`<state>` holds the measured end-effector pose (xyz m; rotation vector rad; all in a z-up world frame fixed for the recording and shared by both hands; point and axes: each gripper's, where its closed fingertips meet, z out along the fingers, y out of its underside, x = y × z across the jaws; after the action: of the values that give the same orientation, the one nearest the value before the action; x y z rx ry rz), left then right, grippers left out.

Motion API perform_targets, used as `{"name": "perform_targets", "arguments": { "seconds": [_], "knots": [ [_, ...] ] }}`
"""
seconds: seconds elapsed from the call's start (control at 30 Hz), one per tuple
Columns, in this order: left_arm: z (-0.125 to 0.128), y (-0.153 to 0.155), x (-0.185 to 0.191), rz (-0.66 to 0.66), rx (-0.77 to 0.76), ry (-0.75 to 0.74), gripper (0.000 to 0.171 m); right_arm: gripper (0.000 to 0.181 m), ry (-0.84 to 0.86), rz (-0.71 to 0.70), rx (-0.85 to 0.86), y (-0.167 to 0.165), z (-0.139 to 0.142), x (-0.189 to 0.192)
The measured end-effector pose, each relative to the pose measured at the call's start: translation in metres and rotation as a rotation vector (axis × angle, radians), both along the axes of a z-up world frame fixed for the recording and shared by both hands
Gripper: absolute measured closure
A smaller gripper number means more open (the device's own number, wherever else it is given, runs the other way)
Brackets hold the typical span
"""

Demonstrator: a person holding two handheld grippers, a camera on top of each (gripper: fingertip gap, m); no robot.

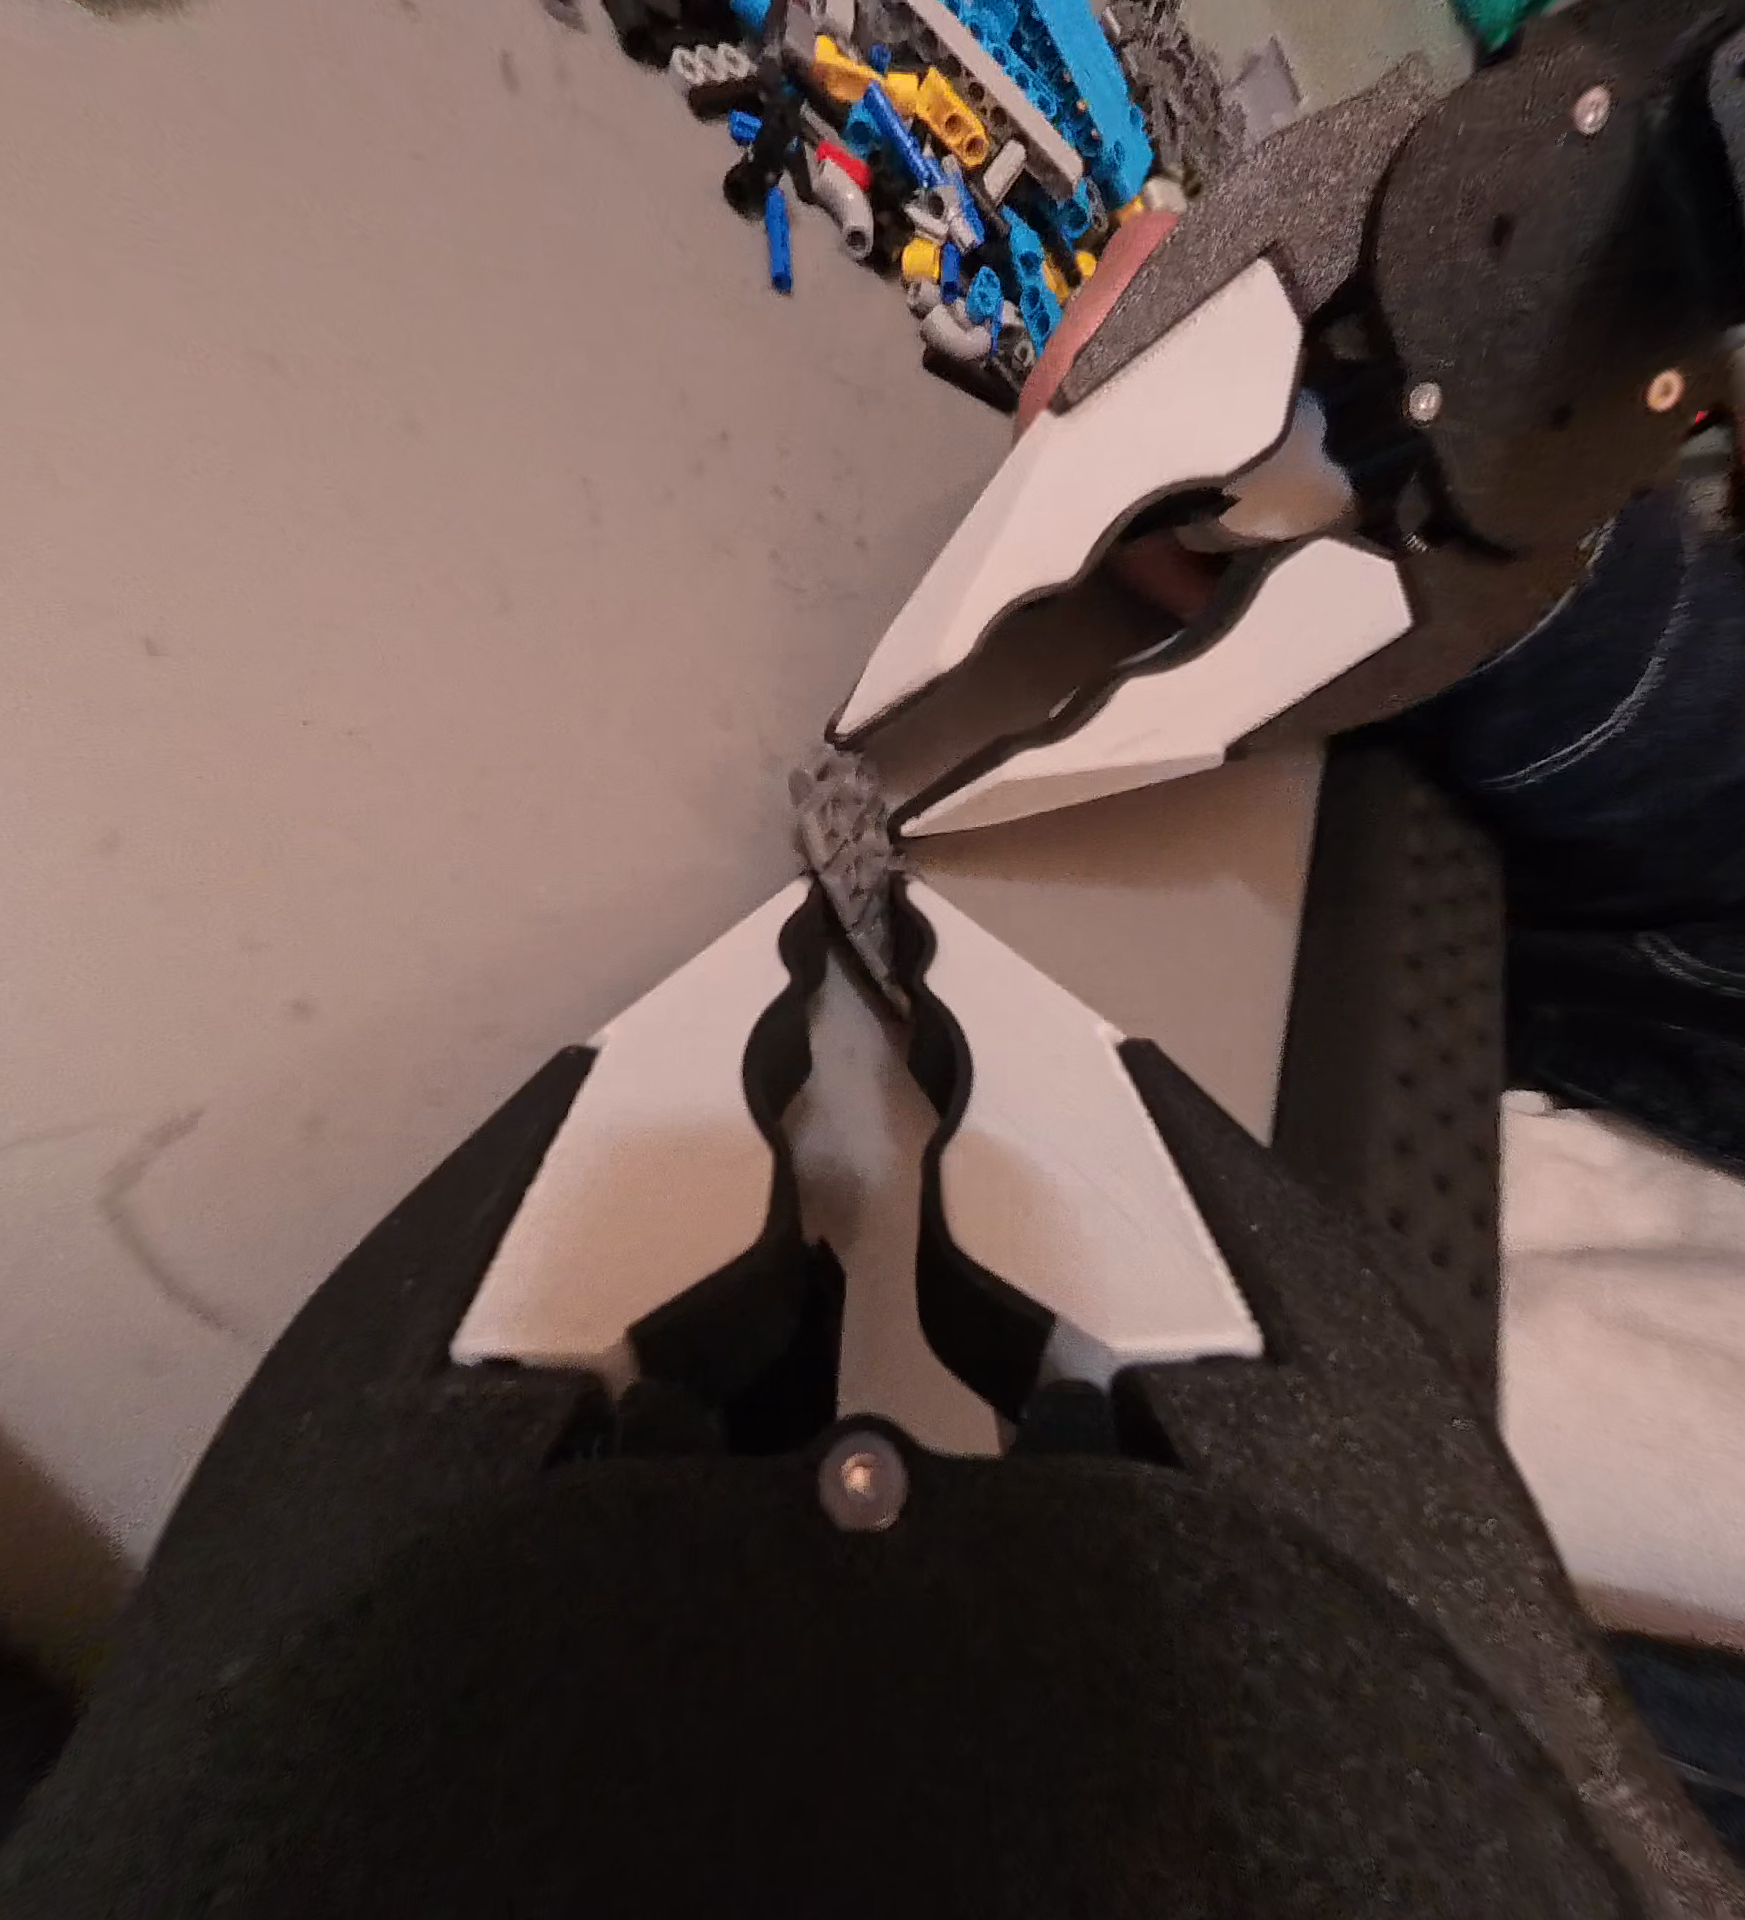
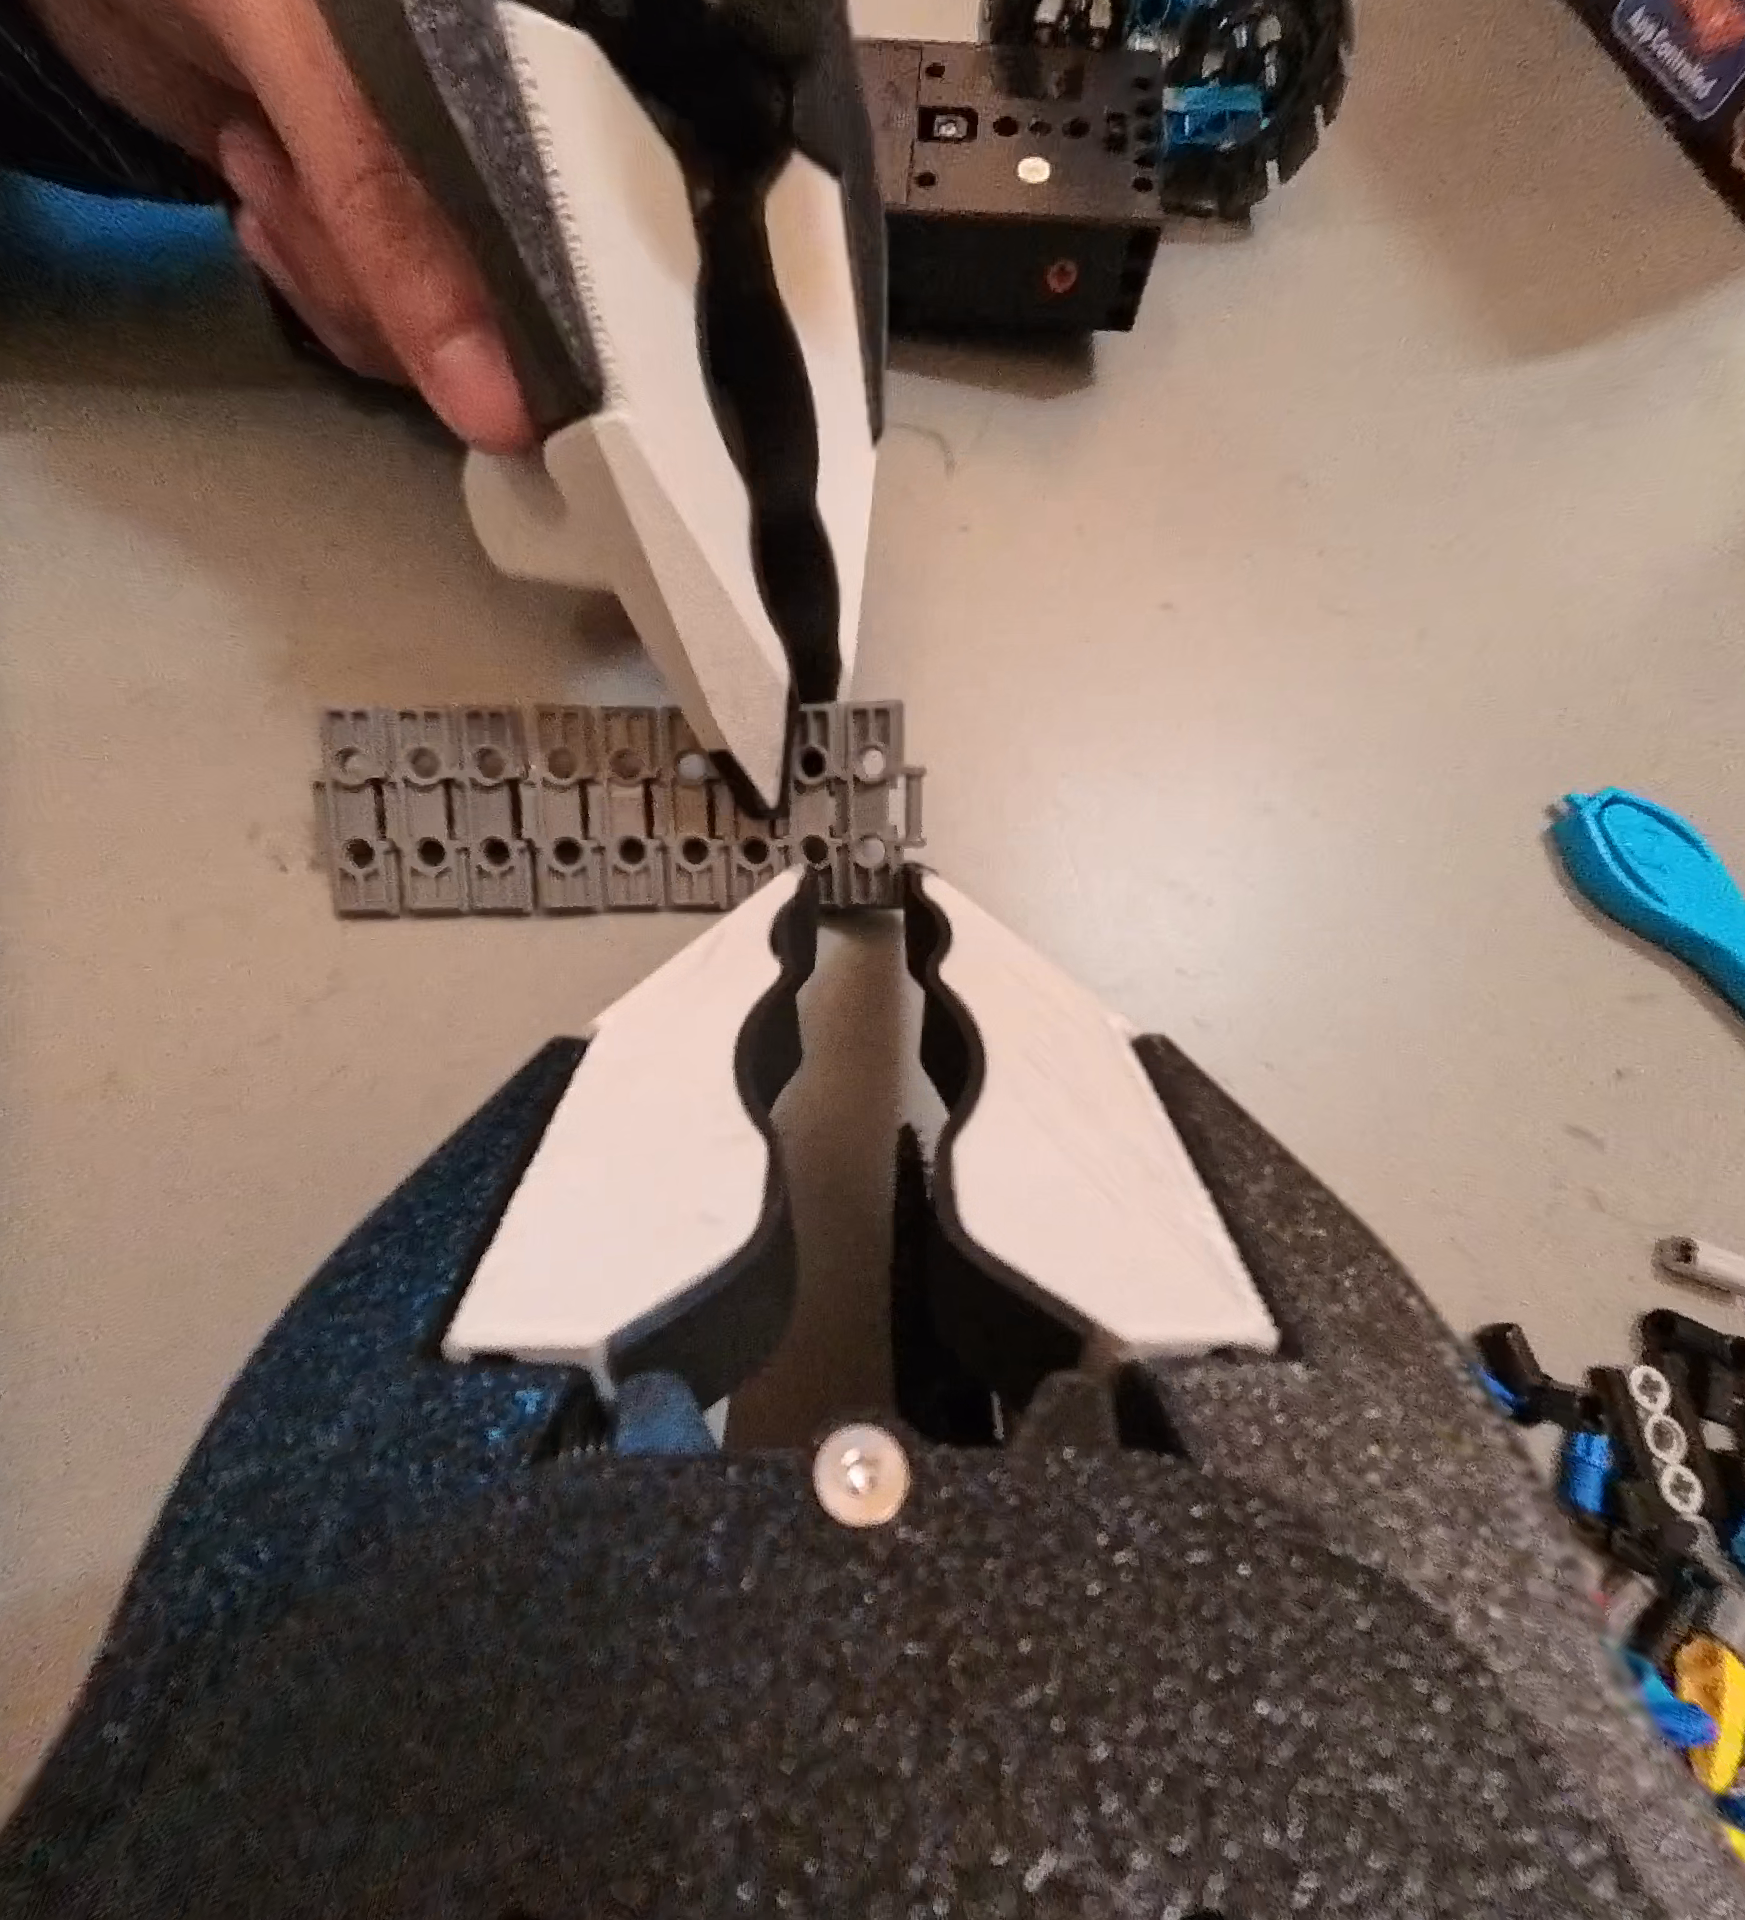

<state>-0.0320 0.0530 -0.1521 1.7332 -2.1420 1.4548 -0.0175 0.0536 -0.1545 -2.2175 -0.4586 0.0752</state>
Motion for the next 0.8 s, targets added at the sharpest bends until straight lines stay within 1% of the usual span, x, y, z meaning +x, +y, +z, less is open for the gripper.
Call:
{"name": "perform_targets", "arguments": {
  "seconds": [0.07,0.1,0.13,0.17,0.23,0.27,0.33,0.4,0.43,0.47,0.53,0.63,0.7,0.8],
  "knots": [
    [0.010,0.002,0.003,-0.019,0.098,-0.104,0.162,0.170,0.010,-0.030,0.027,0.000,0.006,0.004],
    [0.017,0.004,0.006,-0.018,0.144,-0.159,0.164,0.170,0.041,-0.030,0.048,-0.001,0.011,0.004],
    [0.024,0.006,0.007,-0.022,0.208,-0.216,0.165,0.167,0.091,-0.019,0.072,-0.003,0.019,0.001],
    [0.030,0.010,0.008,-0.035,0.300,-0.278,0.165,0.158,0.140,-0.015,0.103,-0.004,0.028,0.000],
    [0.037,0.015,0.006,-0.080,0.507,-0.386,0.165,0.150,0.185,-0.008,0.175,-0.003,0.046,-0.002],
    [0.038,0.014,0.004,-0.108,0.577,-0.411,0.165,0.150,0.165,-0.002,0.214,-0.002,0.052,-0.002],
    [0.034,0.006,-0.002,-0.188,0.643,-0.437,0.165,0.150,0.088,0.024,0.262,-0.001,0.057,-0.006],
    [0.027,0.000,-0.006,-0.227,0.668,-0.419,0.165,0.153,0.029,0.061,0.243,-0.001,0.050,-0.015],
    [0.025,-0.001,-0.006,-0.237,0.668,-0.413,0.165,0.157,0.000,0.069,0.220,-0.001,0.044,-0.017],
    [0.025,-0.003,-0.007,-0.243,0.660,-0.414,0.165,0.168,-0.040,0.064,0.191,-0.001,0.037,-0.015],
    [0.024,-0.004,-0.008,-0.250,0.648,-0.405,0.165,0.173,-0.078,0.080,0.163,-0.003,0.029,-0.016],
    [0.024,-0.006,-0.007,-0.239,0.595,-0.396,0.165,0.174,-0.077,0.079,0.139,-0.005,0.027,-0.015],
    [0.023,-0.009,-0.005,-0.224,0.541,-0.400,0.165,0.174,-0.063,0.067,0.082,-0.008,0.018,-0.011],
    [0.019,-0.016,-0.005,-0.236,0.446,-0.378,0.169,0.175,-0.062,0.072,0.046,-0.011,0.011,-0.011]
  ]
}}
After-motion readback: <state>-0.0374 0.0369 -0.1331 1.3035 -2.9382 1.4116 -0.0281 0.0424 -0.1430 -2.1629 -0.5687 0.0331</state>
